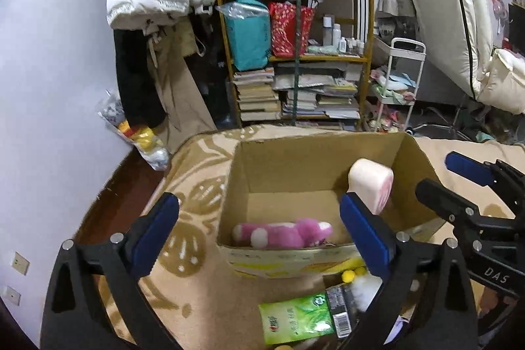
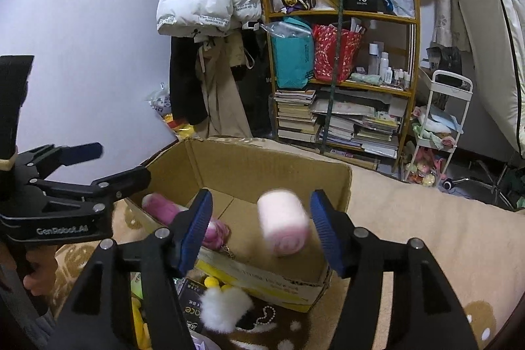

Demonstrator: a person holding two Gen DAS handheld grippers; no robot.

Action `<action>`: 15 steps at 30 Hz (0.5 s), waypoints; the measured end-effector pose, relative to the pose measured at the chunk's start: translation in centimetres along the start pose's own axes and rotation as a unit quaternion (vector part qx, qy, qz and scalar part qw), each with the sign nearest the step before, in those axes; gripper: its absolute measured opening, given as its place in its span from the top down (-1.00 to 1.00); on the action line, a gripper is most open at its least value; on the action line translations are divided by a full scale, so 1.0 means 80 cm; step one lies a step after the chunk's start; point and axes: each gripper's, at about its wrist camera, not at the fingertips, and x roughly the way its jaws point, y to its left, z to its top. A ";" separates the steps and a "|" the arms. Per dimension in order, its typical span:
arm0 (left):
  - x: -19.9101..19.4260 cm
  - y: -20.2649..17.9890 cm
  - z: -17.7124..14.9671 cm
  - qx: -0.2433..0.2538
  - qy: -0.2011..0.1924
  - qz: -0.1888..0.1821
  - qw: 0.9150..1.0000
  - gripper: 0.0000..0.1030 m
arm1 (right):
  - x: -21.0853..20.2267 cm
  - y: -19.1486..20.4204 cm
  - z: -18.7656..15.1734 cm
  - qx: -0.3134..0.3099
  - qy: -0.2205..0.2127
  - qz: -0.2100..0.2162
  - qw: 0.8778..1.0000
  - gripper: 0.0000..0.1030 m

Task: Organize soft objects
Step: 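Carry both plushes over the cardboard box and open both tools to drop them, then withdraw both tools from the box and move toward the remaining toys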

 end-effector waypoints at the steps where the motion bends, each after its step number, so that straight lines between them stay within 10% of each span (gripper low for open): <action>1: -0.001 -0.001 0.000 0.004 0.000 0.001 1.000 -0.90 | 0.000 -0.003 0.000 0.006 0.003 -0.001 1.000 -0.53; 8: -0.003 -0.003 0.001 0.011 0.004 0.000 1.000 -0.90 | -0.007 -0.009 0.001 0.022 0.001 -0.007 1.000 -0.98; 15: -0.012 0.001 0.002 0.013 0.001 0.008 1.000 -0.91 | -0.018 -0.005 0.000 0.021 0.000 -0.019 1.000 -1.00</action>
